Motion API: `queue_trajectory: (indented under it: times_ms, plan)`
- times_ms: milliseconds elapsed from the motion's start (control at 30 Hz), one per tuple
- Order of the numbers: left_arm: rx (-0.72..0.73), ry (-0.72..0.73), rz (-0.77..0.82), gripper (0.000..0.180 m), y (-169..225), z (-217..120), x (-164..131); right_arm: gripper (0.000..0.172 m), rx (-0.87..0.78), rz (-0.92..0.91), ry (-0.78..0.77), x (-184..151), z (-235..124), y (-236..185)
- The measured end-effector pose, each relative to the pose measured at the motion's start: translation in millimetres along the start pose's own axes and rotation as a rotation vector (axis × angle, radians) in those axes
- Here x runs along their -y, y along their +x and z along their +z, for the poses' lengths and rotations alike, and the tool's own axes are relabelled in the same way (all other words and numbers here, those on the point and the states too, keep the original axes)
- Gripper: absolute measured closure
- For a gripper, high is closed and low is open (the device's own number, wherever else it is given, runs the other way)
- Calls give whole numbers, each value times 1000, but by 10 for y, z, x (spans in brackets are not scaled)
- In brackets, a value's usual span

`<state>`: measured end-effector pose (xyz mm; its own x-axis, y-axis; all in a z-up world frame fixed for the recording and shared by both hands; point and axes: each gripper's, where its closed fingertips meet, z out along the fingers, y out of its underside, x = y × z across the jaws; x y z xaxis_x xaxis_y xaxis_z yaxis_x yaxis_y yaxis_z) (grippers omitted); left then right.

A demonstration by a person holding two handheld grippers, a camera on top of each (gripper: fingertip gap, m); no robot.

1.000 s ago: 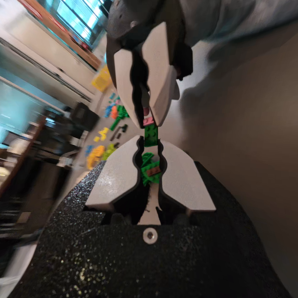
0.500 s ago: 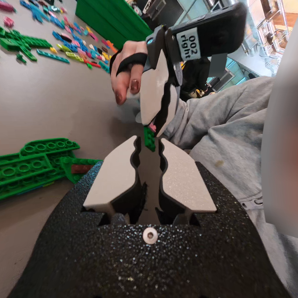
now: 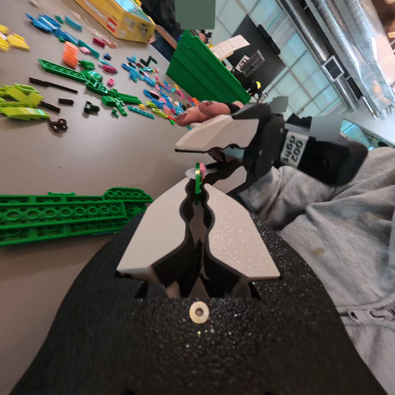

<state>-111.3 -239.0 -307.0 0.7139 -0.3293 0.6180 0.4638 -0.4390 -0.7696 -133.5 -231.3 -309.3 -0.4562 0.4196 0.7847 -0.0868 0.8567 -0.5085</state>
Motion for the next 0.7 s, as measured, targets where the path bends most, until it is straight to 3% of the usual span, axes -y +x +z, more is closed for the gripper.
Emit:
queue_trajectory:
  times_ms: [100, 367, 567, 700]
  plan:
    - [54, 20, 0, 175, -78, -15, 22, 142, -94, -130, -45, 15, 76, 4]
    - [112, 42, 12, 175, -153, -55, 64, 150, -242, -257, -98, 63, 131, 95]
    - [131, 1, 50, 175, -153, -37, 11, 144, -257, -290, -142, -20, 147, 125]
    - [125, -6, 47, 175, -148, -31, -1, 153, -256, -341, -153, -56, 155, 101]
